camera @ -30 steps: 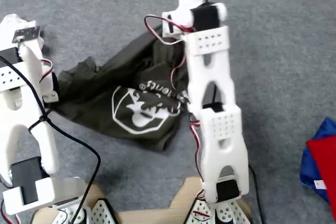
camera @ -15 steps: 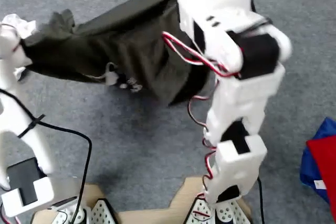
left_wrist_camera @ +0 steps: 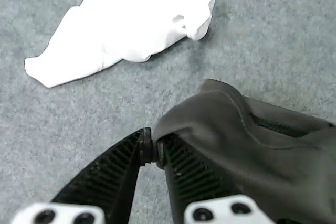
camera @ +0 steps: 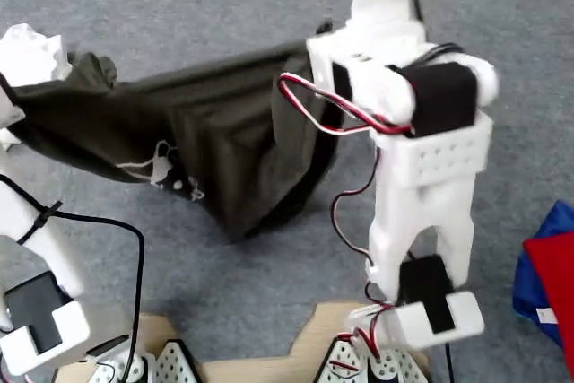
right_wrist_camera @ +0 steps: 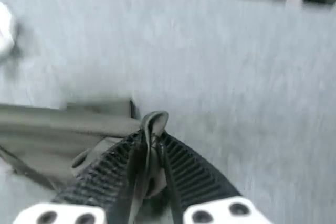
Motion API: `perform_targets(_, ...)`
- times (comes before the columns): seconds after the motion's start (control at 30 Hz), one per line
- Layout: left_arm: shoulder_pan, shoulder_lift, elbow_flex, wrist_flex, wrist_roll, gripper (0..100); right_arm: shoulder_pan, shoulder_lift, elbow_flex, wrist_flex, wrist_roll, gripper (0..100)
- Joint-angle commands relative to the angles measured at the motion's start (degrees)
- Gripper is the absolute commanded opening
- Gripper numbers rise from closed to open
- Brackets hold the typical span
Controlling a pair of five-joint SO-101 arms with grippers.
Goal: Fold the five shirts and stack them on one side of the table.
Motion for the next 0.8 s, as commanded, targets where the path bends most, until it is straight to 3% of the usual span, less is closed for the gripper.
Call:
perform_targets(0.0,-1.2,-2.1,2.2,0.4,-0.1,2,1.5,-5.0,14.0,0.6,0.5,0.9)
perform_targets(0.23,-1.2,-2.1,13.1,0.4,-0.1,2,6.3,-6.7,31.2,0.5,0.7,0.7)
perform_targets(0.47,-0.7,-2.1,22.8,-2.9,0.3,2,11.7,-7.0,45.9,0.6,13.5,0.6)
perform_targets(0.6,0.7,-2.1,19.9,-9.1,0.4,2,11.1,-7.0,53.1,0.6,13.8,0.6)
perform_targets(0.77,6.3,-2.1,5.0,-9.9,0.4,2,5.0,-7.0,58.1,-0.1,13.5,0.6)
